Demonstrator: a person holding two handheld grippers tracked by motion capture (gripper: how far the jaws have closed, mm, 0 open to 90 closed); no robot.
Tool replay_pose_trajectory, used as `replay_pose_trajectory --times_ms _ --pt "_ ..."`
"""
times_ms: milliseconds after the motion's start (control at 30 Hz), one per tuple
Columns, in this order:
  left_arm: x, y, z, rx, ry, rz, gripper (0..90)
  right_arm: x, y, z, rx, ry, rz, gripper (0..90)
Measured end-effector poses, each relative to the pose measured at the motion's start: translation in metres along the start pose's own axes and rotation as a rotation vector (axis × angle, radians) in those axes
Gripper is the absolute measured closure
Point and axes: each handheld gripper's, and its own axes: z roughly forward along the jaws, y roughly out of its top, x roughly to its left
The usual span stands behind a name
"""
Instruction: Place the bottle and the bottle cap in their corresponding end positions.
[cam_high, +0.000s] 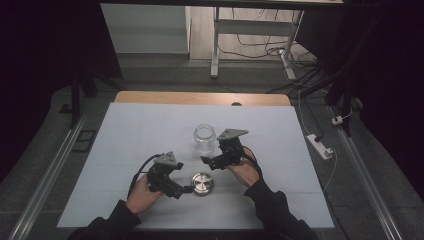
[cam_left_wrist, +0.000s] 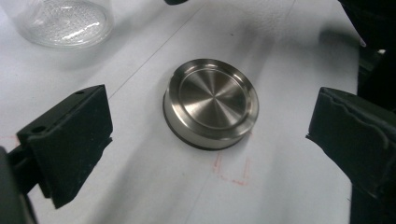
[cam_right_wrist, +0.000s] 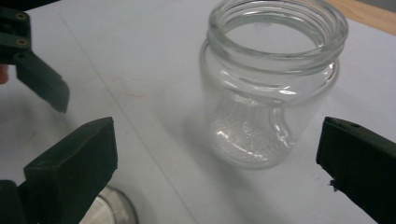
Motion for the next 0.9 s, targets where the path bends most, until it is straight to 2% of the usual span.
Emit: replay_pose_trajectory --times_ms 300,667,900 --pt "-0.003 -0.004 -0.013 -0.011 0.005 0.021 0.0 0.012 -0.002 -0.015 -0.020 0.039 0.000 0.0" --pt "-0.002 -0.014 -0.029 -0.030 0.014 0.002 0.0 0.023 -0.010 -0.030 -0.030 0.054 -0.014 0.0" --pt "-0.002 -0.022 -0.041 -0.042 0.028 -0.001 0.0 0.027 -0.016 -0.043 -0.040 0.061 0.003 0.0"
